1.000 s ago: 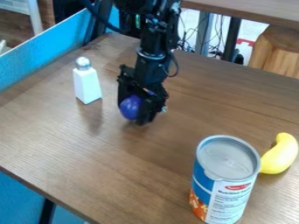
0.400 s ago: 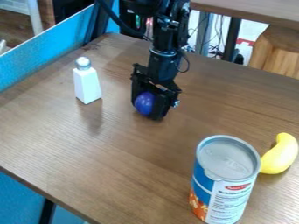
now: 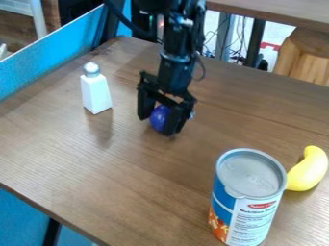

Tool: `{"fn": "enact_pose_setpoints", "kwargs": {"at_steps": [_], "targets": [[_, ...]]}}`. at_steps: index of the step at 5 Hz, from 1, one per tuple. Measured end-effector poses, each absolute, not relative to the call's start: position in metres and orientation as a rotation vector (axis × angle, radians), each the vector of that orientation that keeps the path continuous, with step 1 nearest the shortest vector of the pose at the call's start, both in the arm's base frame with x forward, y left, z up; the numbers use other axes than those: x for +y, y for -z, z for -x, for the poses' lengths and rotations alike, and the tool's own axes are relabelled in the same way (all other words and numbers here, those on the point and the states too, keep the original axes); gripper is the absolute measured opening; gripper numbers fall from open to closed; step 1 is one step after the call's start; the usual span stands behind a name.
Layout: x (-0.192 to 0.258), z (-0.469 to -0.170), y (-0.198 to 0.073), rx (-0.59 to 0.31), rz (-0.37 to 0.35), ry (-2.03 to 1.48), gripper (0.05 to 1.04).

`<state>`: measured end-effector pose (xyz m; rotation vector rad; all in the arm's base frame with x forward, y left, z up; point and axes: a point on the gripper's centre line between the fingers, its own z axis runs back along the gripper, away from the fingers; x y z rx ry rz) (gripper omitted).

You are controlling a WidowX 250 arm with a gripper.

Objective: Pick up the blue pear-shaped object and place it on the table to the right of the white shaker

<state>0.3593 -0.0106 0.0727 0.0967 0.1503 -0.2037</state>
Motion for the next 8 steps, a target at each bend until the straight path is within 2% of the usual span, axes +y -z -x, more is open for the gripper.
{"fn": "enact_pose_setpoints", "kwargs": {"at_steps": [1, 2, 3, 4, 6, 8], "targets": [[-0.01, -0.359, -0.096, 0.101, -0.1, 0.194, 1.005], [-0.017, -0.353, -0.112, 0.094, -0.14, 0.191, 1.004], [-0.057, -0.344, -0.138, 0.036, -0.144, 0.269, 1.004], [-0.107, -0.338, -0.165, -0.034, -0.106, 0.384, 1.004], [-0.204, -0.302, -0.194, -0.038, -0.041, 0.415, 1.004], [-0.24, -0.263, -0.186, 0.048, -0.083, 0.401, 1.004]]}}
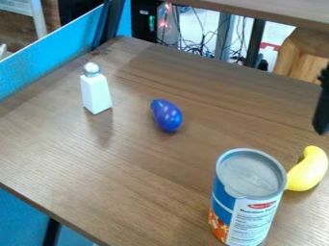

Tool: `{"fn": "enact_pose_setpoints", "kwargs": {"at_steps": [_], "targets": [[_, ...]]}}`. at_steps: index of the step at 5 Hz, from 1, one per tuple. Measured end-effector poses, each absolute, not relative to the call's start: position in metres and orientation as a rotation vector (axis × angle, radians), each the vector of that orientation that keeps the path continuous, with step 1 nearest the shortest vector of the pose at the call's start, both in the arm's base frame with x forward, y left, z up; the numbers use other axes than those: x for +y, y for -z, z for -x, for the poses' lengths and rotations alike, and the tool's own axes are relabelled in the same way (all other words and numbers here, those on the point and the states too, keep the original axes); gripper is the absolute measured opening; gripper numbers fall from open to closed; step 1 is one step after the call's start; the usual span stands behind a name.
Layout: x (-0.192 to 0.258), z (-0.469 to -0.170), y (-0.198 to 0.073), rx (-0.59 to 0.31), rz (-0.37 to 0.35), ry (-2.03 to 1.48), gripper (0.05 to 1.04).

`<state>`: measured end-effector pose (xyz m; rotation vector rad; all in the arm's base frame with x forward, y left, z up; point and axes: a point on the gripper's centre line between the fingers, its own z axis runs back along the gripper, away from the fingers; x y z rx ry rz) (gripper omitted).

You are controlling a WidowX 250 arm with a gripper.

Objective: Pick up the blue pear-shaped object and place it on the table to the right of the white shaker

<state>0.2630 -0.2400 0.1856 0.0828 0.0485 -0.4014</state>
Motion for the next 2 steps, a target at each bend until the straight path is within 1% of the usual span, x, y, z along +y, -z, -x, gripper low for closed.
{"fn": "enact_pose_setpoints", "kwargs": {"at_steps": [1, 2], "targets": [[-0.244, -0.255, -0.168, 0.148, -0.117, 0.38, 1.004], [-0.246, -0.242, -0.148, 0.23, -0.079, 0.372, 1.004]]}}
